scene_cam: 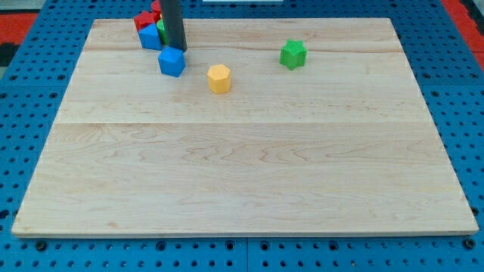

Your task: Move the blue triangle to the blue cube

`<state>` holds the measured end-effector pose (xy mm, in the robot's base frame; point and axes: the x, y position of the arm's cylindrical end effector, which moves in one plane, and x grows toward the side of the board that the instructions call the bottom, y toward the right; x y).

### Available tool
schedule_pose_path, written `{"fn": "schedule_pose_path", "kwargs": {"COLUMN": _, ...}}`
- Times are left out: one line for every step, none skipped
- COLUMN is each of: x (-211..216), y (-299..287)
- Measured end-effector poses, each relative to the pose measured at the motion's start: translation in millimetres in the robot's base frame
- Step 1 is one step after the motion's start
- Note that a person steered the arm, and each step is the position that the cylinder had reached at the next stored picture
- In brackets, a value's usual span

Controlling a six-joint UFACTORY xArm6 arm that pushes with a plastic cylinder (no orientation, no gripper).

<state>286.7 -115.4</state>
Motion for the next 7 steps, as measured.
{"fn": "schedule_pose_path", "kwargs": {"x": 36.2, "y": -6.9}}
{"fn": "schedule_pose_path", "kwargs": {"x": 82.0, "y": -25.7}}
{"fn": "schedule_pose_path", "kwargs": {"x": 72.1, "y": -100.5}}
{"fn": "schedule_pose_path", "kwargs": {"x": 35.9, "y": -141.6}}
{"fn": "schedule_pose_path", "kwargs": {"x": -10.9, "y": -154.8}}
{"fn": "schedule_pose_path", "kwargs": {"x": -33.3, "y": -154.8}}
{"fn": "schedule_pose_path", "kwargs": {"x": -54.8, "y": -154.8}}
